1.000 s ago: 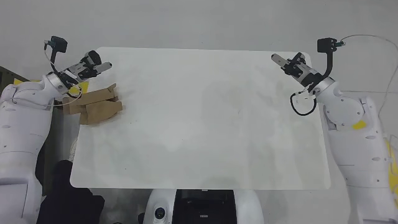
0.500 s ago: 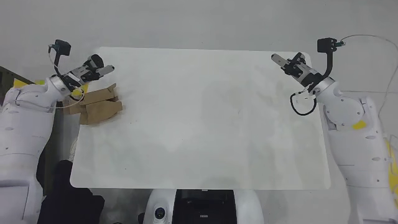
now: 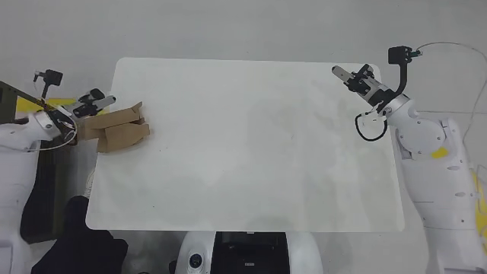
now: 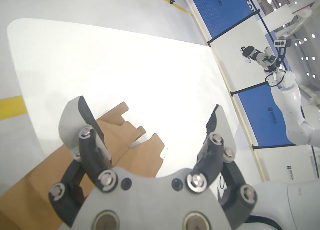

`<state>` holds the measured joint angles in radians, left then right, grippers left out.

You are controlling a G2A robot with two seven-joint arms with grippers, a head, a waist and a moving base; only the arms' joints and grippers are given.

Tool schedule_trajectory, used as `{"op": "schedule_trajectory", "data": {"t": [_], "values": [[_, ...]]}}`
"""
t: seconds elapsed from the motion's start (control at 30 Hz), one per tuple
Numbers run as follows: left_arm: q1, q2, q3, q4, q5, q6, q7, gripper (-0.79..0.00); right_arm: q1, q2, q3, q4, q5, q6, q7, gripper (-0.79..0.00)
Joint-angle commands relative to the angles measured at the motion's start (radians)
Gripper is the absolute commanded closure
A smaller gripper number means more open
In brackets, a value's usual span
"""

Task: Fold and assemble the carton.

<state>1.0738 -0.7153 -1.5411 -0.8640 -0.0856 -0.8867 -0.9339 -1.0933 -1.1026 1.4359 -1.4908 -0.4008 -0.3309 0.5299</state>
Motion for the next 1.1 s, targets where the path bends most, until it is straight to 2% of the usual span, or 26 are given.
{"op": "schedule_trajectory", "data": {"t": [0.0, 0.4, 0.63, 0.83, 1.07], "values": [[0.005, 0.010, -0.015, 0.020, -0.029, 0.022, -0.021, -0.785, 0.000, 0.000, 0.000, 0.000, 0.000, 0.000, 0.000, -0.785], [0.018, 0.072, -0.060, 0.132, -0.047, 0.048, -0.047, -0.785, 0.000, 0.000, 0.000, 0.000, 0.000, 0.000, 0.000, -0.785], [-0.011, 0.093, -0.039, 0.215, -0.029, 0.075, -0.074, -0.785, 0.000, 0.000, 0.000, 0.000, 0.000, 0.000, 0.000, -0.785], [-0.092, 0.093, -0.006, 0.323, 0.058, 0.111, -0.055, -0.785, 0.000, 0.000, 0.000, 0.000, 0.000, 0.000, 0.000, -0.785], [-0.169, 0.077, 0.065, 0.397, 0.179, 0.160, -0.039, -0.785, 0.000, 0.000, 0.000, 0.000, 0.000, 0.000, 0.000, -0.785]]}}
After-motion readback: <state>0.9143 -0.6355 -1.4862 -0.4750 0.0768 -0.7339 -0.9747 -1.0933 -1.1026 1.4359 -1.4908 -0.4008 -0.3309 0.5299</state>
